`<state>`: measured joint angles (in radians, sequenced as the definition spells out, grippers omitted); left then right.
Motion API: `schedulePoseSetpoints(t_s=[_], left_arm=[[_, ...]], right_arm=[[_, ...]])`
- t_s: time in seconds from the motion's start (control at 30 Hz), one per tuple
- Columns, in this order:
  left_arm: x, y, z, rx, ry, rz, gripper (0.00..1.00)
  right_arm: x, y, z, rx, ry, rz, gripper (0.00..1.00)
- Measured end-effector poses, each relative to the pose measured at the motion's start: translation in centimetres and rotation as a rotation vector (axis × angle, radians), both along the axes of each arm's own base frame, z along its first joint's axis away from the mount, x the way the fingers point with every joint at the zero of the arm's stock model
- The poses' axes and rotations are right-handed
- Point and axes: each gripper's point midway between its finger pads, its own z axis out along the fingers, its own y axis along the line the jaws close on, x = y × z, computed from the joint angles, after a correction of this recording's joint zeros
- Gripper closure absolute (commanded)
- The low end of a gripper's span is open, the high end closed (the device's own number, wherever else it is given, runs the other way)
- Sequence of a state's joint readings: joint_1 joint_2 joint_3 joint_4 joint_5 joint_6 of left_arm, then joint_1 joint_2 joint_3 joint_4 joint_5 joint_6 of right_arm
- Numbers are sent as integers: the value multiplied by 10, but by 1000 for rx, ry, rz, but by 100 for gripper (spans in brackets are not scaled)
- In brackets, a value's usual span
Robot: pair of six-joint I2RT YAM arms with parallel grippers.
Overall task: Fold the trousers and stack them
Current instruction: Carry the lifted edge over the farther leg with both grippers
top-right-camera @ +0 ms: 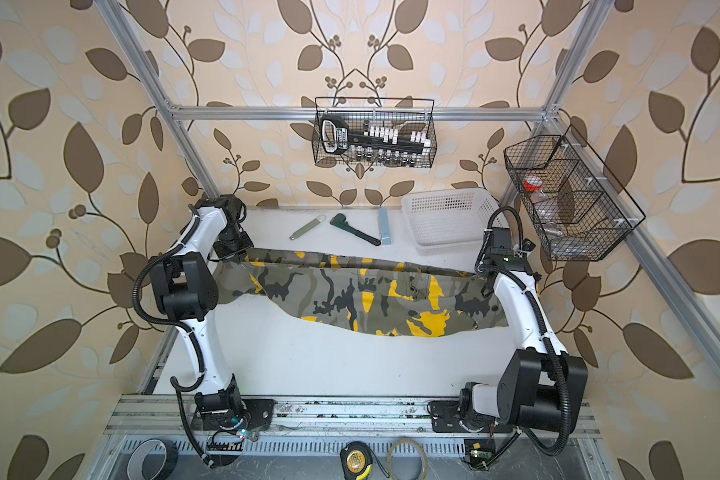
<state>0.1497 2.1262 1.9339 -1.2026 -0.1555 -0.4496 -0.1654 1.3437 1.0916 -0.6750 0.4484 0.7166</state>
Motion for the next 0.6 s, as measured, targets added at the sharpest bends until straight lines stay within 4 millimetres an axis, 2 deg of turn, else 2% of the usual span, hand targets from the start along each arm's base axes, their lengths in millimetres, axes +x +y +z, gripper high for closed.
schedulePoseSetpoints(t_s=[0.13,0.37,0.6], left_arm=[[1,9,-6,48,25,-2,92],[11,12,-5,60,11,0,91],[33,13,5,73,-52,-9,87]], right_arm=[[13,7,-6,4,-24,21,96],[28,6,-40,3,21,21,95],[39,-2,-45,-42,12,12,94]])
